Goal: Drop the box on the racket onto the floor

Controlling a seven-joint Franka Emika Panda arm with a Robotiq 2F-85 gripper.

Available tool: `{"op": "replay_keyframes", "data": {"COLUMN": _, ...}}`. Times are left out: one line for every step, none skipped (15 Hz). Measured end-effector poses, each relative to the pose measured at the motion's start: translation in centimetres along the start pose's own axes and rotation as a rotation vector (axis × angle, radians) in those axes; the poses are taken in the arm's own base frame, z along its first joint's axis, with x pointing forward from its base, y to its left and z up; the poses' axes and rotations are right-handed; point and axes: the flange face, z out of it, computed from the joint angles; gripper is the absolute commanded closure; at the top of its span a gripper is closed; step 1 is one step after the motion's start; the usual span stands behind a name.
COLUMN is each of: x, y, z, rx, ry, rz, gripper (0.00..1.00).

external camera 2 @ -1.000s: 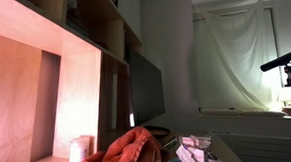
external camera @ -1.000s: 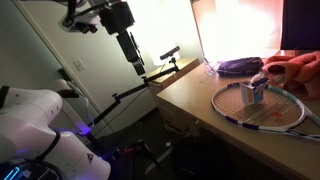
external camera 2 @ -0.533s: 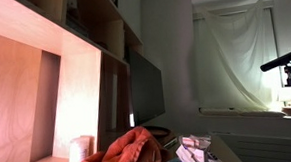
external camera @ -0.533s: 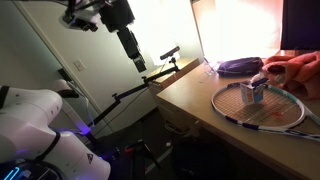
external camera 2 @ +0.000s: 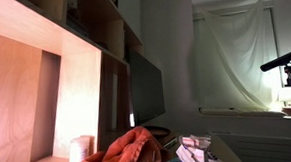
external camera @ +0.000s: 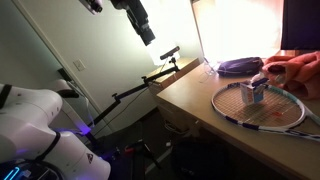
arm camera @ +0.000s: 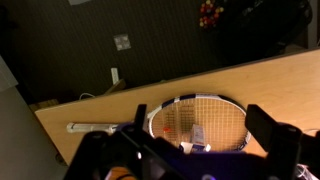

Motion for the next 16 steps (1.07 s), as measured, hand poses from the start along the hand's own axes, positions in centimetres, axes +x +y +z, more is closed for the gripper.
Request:
{"op": "replay_keyframes", "data": {"x": 0.7, "y": 0.0, "z": -0.5, "rx": 0.0, "ry": 0.004, "rz": -0.013, "gripper": 0.0}}
{"op": "replay_keyframes", "data": {"x": 1.5, "y": -0.1, "z": -1.0, "rx": 0.002, "ry": 0.011, "rz": -0.031, "gripper": 0.0}}
{"op": "replay_keyframes", "data": {"x": 2.2, "y": -0.1, "z": -1.5, "rx": 0.008, "ry": 0.015, "rz": -0.051, "gripper": 0.0}}
{"op": "replay_keyframes", "data": {"x": 3.0, "y": -0.1, "z": -2.0, "rx": 0.011, "ry": 0.018, "rz": -0.069, "gripper": 0.0}}
{"op": "replay_keyframes", "data": {"x": 3.7, "y": -0.1, "z": -2.5, "rx": 0.013, "ry": 0.02, "rz": -0.086, "gripper": 0.0}}
{"op": "replay_keyframes", "data": {"x": 4.4, "y": -0.1, "z": -2.9, "rx": 0.015, "ry": 0.019, "rz": -0.098, "gripper": 0.0}}
{"op": "replay_keyframes", "data": {"x": 5.1, "y": -0.1, "z": -3.3, "rx": 0.016, "ry": 0.018, "rz": -0.111, "gripper": 0.0}}
{"op": "replay_keyframes", "data": {"x": 5.7, "y": -0.2, "z": -3.6, "rx": 0.017, "ry": 0.015, "rz": -0.117, "gripper": 0.0}}
{"op": "replay_keyframes", "data": {"x": 6.4, "y": -0.3, "z": -3.9, "rx": 0.02, "ry": 0.01, "rz": -0.128, "gripper": 0.0}}
{"op": "replay_keyframes", "data": {"x": 7.0, "y": -0.4, "z": -4.1, "rx": 0.021, "ry": 0.002, "rz": -0.134, "gripper": 0.0}}
{"op": "replay_keyframes", "data": {"x": 7.6, "y": -0.5, "z": -4.2, "rx": 0.022, "ry": -0.011, "rz": -0.137, "gripper": 0.0}}
{"op": "replay_keyframes", "data": {"x": 8.2, "y": -0.7, "z": -4.3, "rx": 0.024, "ry": -0.027, "rz": -0.14, "gripper": 0.0}}
{"op": "replay_keyframes", "data": {"x": 8.8, "y": -0.8, "z": -4.2, "rx": 0.025, "ry": -0.046, "rz": -0.144, "gripper": 0.0}}
{"op": "replay_keyframes", "data": {"x": 9.4, "y": -0.9, "z": -4.2, "rx": 0.026, "ry": -0.058, "rz": -0.146, "gripper": 0.0}}
{"op": "replay_keyframes", "data": {"x": 10.2, "y": -1.1, "z": -4.2, "rx": 0.026, "ry": -0.058, "rz": -0.15, "gripper": 0.0}}
{"op": "replay_keyframes", "data": {"x": 10.9, "y": -1.4, "z": -4.3, "rx": 0.026, "ry": -0.05, "rz": -0.155, "gripper": 0.0}}
